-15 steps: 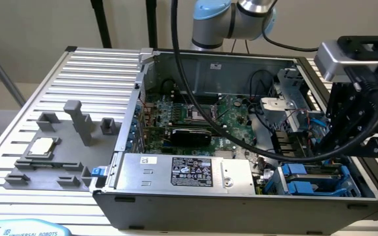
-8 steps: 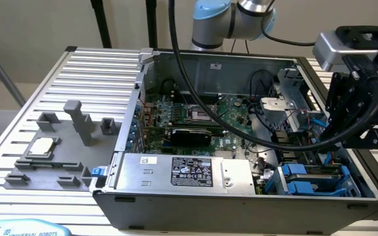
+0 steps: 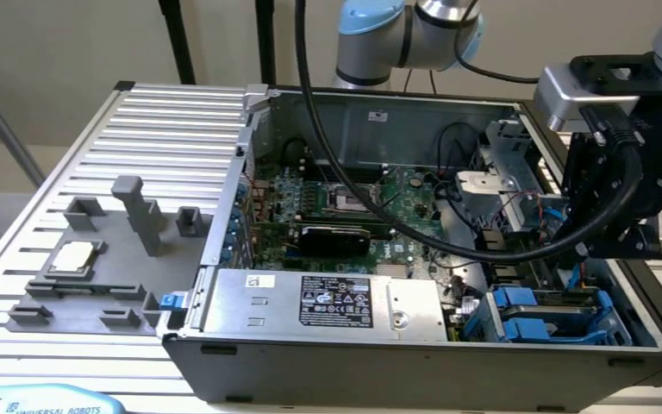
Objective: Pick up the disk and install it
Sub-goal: 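Insert the second disk wire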
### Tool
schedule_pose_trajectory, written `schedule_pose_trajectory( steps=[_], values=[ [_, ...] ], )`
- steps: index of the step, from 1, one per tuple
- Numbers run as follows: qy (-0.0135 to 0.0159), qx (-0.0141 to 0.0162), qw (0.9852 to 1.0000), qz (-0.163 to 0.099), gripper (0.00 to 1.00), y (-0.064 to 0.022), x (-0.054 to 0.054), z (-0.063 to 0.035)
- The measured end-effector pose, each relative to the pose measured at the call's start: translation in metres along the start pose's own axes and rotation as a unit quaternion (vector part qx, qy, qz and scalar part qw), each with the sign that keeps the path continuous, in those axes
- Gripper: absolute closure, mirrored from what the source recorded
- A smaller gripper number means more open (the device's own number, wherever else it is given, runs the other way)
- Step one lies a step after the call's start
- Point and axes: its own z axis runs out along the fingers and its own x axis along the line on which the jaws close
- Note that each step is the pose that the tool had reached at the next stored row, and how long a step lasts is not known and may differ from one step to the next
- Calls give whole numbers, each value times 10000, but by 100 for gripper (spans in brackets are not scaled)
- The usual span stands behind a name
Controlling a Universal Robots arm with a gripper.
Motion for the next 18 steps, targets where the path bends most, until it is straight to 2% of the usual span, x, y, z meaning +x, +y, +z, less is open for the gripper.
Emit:
schedule_pose_trajectory(
  steps=[9,11,12,16,18],
  values=[
    [77,26,10000,-5,75,13,-44,95],
    [91,28,10000,-6,77,14,-58,104],
    [98,29,9999,-6,83,15,-65,107],
    [113,32,9999,-7,84,18,-82,125],
    [111,54,9999,-7,84,36,-80,130]
  ],
)
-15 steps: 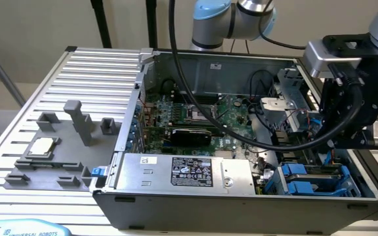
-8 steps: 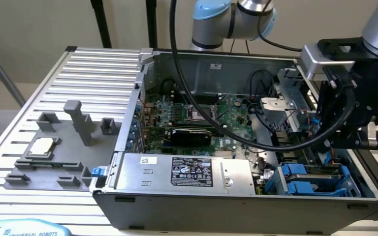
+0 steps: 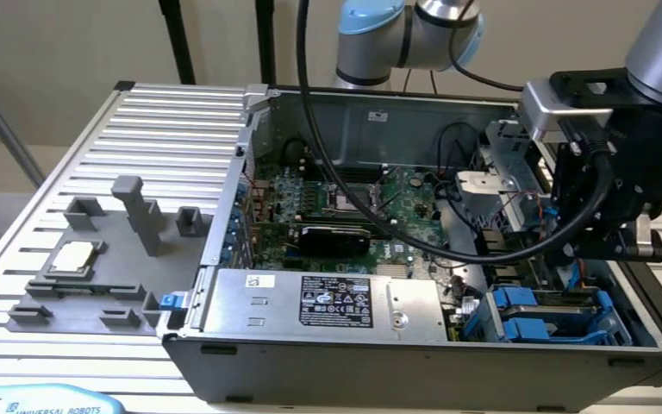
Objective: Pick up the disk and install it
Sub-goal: 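Insert the second disk wire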
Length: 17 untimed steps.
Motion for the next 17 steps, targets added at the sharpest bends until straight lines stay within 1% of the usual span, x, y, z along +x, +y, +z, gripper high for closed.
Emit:
schedule_pose_trajectory(
  steps=[3,6,10,17],
  values=[
    [-4,53,10000,-1,84,46,4,7],
    [-8,100,10000,-2,84,52,8,30],
    [-9,111,9999,-2,84,53,26,67],
    [-1,113,9999,-3,84,51,75,93]
  ],
)
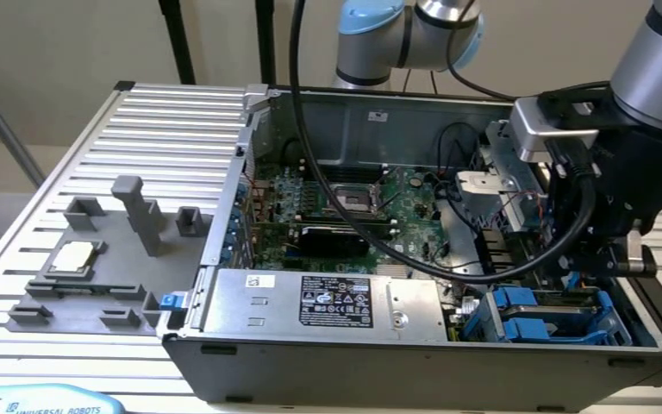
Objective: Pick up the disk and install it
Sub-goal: 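Insert the second disk wire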
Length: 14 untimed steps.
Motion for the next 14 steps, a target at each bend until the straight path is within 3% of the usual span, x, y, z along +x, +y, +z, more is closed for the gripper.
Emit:
schedule_pose_trajectory(
  steps=[14],
  values=[
    [62,-3,10000,-5,84,-40,70,73]
  ],
)
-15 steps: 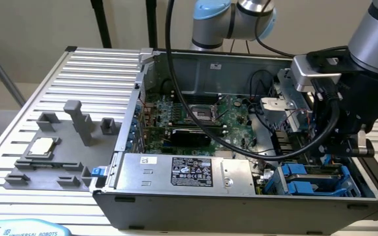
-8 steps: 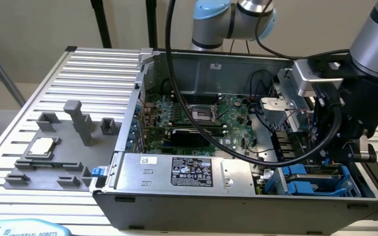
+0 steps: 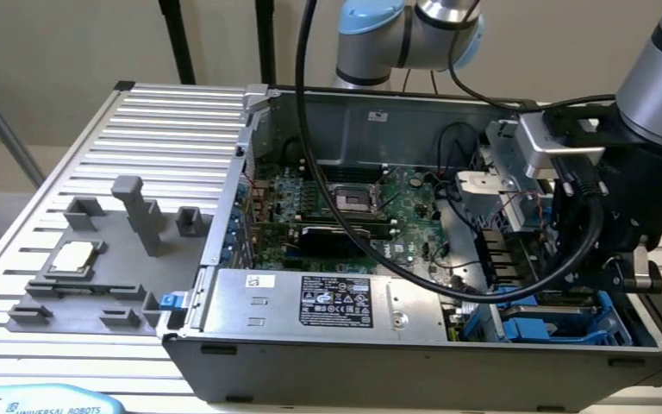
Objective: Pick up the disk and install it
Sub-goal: 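Insert the second disk wire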
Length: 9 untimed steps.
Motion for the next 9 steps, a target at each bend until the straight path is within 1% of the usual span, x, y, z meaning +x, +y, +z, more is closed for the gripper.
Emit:
schedule_pose_trajectory(
  steps=[2,5,9],
  values=[
    [5,-10,10000,-1,84,-2,3,9],
    [12,-33,10000,-2,84,-6,7,24],
    [14,-61,10000,-1,84,-24,12,49]
  ],
)
